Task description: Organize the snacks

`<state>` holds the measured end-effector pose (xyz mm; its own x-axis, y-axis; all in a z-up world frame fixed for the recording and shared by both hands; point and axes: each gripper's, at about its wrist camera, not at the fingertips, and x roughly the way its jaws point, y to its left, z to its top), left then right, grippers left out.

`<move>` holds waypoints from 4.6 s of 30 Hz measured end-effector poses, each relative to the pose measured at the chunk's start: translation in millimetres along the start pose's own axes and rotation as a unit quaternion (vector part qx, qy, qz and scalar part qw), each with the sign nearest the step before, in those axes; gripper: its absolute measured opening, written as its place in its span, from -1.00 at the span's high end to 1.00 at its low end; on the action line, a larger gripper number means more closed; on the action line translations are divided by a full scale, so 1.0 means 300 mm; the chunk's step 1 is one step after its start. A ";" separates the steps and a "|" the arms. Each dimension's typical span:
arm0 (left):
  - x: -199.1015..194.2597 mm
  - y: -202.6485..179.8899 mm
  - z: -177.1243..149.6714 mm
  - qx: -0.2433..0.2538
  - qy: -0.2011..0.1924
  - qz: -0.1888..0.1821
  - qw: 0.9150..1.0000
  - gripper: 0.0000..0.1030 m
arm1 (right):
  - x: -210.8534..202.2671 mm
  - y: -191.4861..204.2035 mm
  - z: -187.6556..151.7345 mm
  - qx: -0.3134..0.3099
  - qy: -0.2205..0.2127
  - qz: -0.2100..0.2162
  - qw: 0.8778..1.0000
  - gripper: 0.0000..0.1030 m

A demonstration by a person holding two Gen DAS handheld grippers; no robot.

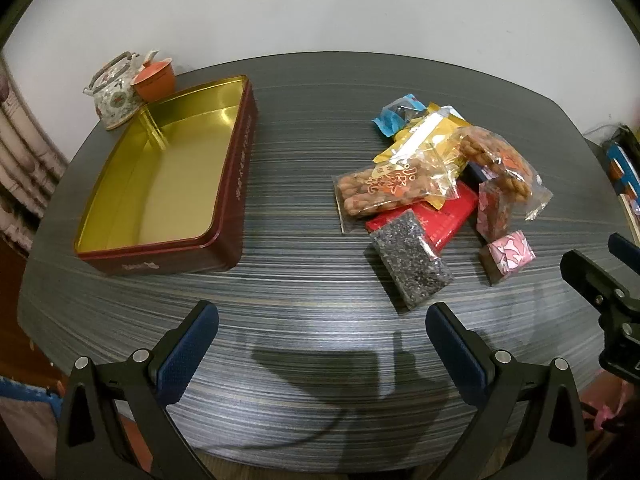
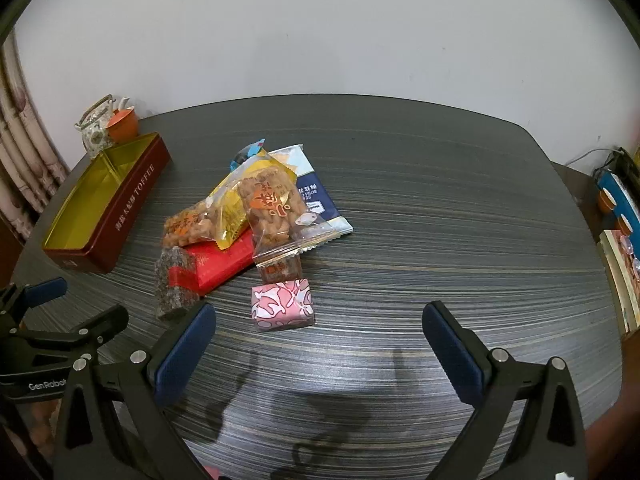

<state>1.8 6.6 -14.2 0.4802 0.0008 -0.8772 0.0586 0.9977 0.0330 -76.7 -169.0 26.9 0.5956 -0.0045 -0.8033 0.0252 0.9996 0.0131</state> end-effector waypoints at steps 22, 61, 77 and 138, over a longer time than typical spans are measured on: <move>-0.006 -0.003 0.002 0.002 0.001 0.003 1.000 -0.99 | 0.007 0.002 -0.004 -0.006 0.000 -0.004 1.000 -0.98; -0.008 0.004 -0.001 0.003 0.004 0.004 1.000 -0.99 | 0.008 0.015 -0.010 -0.013 0.005 -0.002 1.000 -0.91; 0.013 0.018 0.004 -0.003 0.008 -0.002 1.000 -0.99 | 0.058 0.006 -0.023 -0.016 0.019 -0.002 1.000 -0.63; 0.179 -0.107 0.138 -0.063 0.097 -0.108 0.987 -0.47 | 0.238 -0.082 -0.023 0.030 0.062 -0.021 0.997 0.19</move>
<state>62.0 -28.3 -42.6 0.2903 -0.2123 -0.9331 0.0267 0.9765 -0.2139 -40.2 -193.9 -34.8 0.4890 -0.0398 -0.8714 0.0994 0.9950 0.0103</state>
